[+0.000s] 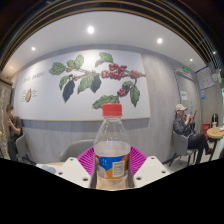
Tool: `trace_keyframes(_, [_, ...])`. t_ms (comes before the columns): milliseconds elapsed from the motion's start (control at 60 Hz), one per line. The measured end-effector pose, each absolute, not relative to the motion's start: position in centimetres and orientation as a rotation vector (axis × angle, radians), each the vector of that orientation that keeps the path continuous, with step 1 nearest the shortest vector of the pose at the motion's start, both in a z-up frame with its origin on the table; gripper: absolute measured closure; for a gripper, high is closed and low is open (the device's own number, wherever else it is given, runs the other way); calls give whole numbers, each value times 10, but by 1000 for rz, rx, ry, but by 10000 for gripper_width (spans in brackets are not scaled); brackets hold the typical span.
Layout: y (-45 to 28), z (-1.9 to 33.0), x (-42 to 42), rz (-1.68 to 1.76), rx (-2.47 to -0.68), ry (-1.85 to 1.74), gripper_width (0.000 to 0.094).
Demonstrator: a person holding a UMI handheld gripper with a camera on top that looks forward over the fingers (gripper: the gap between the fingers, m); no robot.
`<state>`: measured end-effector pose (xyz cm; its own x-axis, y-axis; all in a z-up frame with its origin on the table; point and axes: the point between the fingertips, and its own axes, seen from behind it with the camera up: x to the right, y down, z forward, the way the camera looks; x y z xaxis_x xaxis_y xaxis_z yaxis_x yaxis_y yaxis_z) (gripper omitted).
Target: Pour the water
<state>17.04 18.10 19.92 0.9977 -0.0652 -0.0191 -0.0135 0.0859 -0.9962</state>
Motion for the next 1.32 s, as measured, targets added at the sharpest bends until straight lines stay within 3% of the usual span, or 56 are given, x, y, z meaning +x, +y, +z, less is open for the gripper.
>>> trace_keyframes(17, [177,207,153,-44,-1516,69,513])
trace_keyframes(150, [192,161,159,-55,-1576,18,512])
trace_keyframes(467, [197,150,146,3,-1573,-32,506])
trace_keyframes(550, [195,148,144,10,-1593,-35,369])
trace_keyframes(633, [186,138,143,33,-1681,-25,84])
trace_keyframes(650, [181,143,144,41,-1683,-13,72])
trace_keyframes(900, [105,177,118,117,-1665,-45,86])
trace_keyframes(1117, [-20,169,93,152,-1701,-125,83])
trace_keyframes(1317, [-92,138,86,162,-1752,-94,85])
